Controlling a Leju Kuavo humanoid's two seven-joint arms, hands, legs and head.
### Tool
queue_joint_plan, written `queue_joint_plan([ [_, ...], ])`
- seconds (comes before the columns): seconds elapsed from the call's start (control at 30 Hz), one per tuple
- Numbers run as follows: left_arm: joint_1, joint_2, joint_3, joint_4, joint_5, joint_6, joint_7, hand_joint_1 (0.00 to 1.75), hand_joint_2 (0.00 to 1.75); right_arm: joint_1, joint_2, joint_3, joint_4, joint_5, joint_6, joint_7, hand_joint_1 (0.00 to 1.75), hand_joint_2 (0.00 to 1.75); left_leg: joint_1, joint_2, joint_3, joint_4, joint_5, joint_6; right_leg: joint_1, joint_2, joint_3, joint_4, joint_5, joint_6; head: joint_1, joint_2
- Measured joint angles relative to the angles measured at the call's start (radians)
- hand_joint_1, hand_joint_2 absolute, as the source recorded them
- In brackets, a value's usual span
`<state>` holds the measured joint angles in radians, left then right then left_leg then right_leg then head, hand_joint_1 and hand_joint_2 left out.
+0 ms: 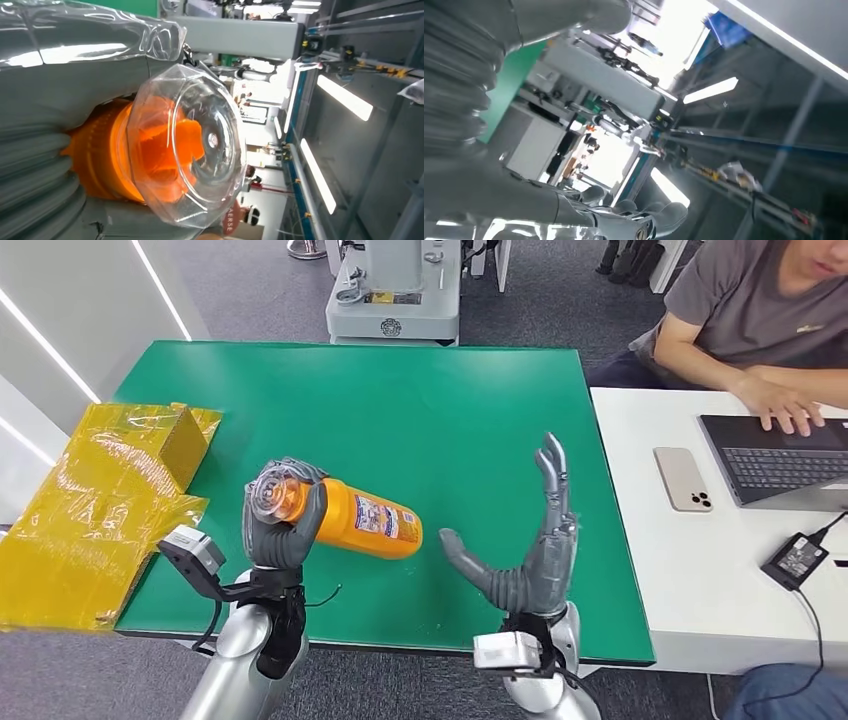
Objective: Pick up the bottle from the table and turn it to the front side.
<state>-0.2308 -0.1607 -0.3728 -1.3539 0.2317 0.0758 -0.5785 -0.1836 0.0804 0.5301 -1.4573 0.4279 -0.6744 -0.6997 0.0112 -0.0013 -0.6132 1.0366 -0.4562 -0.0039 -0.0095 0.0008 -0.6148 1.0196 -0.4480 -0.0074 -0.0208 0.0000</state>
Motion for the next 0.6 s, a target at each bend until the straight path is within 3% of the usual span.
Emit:
queue_joint_plan([
  [0.37,0.006,0.000,0.008,0.000,-0.001,0.005,0.000,1.75,1.75,0.089,0.033,-0.023,-0.181,-0.054,-0.001,-0.001,0.00,1.75,0.000,0.000,0.000,0.000,0.001,0.000,0.000,0.000,0.000,0.000,0.000,0.000,0.000,0.000],
  [0.6,0.013,0.000,0.009,-0.002,-0.018,0.034,-0.003,1.75,1.75,0.115,0.034,-0.040,-0.187,-0.141,-0.001,-0.001,0.00,1.75,0.000,0.000,0.000,0.000,0.000,0.000,0.000,0.000,0.000,0.000,0.000,0.000,0.000,0.000],
])
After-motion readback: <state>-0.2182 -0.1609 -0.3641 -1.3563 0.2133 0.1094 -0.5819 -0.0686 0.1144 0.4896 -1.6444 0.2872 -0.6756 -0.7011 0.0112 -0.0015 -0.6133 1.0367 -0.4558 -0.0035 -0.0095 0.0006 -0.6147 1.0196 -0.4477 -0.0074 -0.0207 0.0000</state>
